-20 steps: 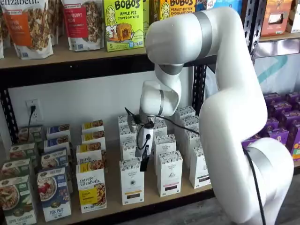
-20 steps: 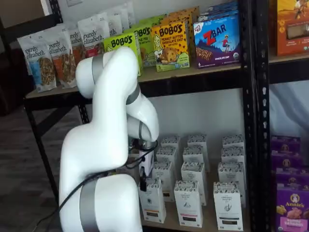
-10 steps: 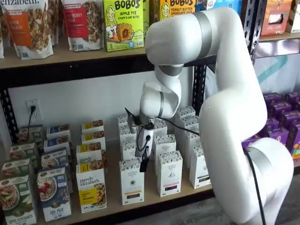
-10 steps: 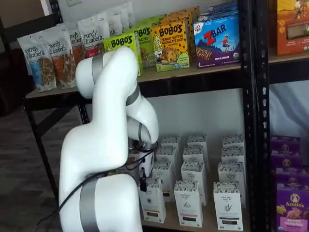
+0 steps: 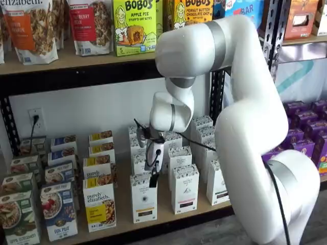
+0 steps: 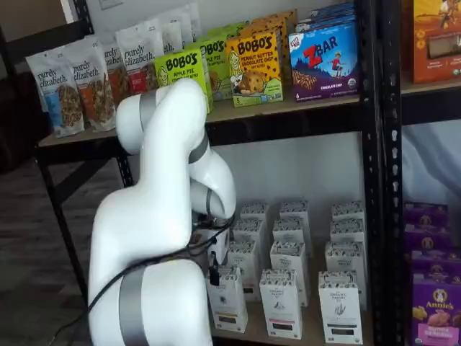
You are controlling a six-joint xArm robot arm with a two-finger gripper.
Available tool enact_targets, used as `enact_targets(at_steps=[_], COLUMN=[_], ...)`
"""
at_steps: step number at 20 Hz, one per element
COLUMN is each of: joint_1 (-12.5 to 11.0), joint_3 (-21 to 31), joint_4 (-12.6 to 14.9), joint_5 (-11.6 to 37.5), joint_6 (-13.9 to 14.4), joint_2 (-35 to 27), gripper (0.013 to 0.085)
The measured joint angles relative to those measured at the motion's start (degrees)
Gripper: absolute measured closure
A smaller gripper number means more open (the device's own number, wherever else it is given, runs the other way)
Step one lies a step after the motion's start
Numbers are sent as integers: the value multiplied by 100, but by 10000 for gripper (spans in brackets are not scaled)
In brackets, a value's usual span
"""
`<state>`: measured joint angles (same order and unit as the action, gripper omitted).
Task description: Pick up the white box with a yellow strip in the middle, on the bottom shelf, the fourth box from the left
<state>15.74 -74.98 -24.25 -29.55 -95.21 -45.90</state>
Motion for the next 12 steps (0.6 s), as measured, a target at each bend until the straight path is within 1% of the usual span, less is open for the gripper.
enact_targets(at_steps=[7,12], joint_1=[-33,-75], joint_3=[-442,-886], joint_4=[184,296], joint_5=[-8,-127], joint_6=[147,226], joint_2=[-350,-673], gripper=[130,130])
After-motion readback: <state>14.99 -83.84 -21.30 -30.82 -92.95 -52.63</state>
